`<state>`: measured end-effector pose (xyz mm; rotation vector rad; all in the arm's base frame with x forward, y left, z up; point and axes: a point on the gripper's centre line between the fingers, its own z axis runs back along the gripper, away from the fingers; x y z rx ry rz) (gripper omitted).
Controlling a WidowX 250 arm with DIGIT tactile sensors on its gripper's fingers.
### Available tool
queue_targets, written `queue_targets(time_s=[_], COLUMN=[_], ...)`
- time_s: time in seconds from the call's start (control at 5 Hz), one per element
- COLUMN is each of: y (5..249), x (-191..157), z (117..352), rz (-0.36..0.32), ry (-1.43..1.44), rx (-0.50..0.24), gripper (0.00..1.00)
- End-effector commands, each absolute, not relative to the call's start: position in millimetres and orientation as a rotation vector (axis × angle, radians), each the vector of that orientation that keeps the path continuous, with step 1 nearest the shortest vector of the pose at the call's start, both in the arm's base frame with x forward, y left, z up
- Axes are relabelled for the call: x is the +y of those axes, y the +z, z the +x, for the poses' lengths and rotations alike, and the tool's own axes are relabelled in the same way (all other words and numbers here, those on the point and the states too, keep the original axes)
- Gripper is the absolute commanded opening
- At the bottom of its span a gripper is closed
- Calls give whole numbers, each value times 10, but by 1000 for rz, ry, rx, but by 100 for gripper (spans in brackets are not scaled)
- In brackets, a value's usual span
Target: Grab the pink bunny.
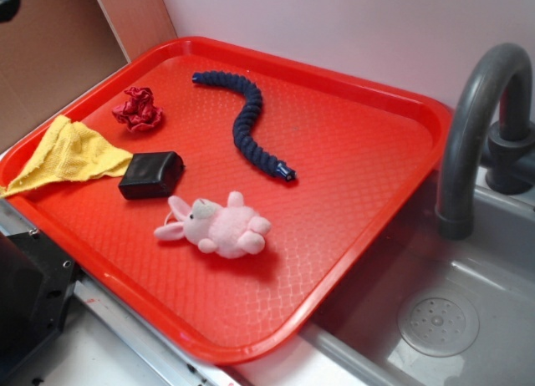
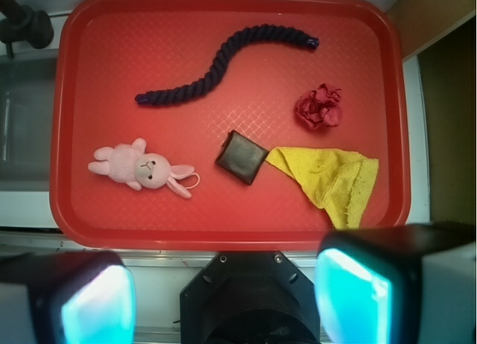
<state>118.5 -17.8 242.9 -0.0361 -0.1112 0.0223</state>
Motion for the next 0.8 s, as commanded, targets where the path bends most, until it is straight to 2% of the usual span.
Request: queue_targets(time_s=[0.0,0.2,0.4,0.6], y=[2429,2322,2218,2046], x=[-178,-257,-329,-560], z=[1185,1381,1596,1727], rz=[-36,-74,-32,36], ry=[22,-203,-406,-661], rx=[-111,-139,-160,-202], gripper=[100,100,100,100])
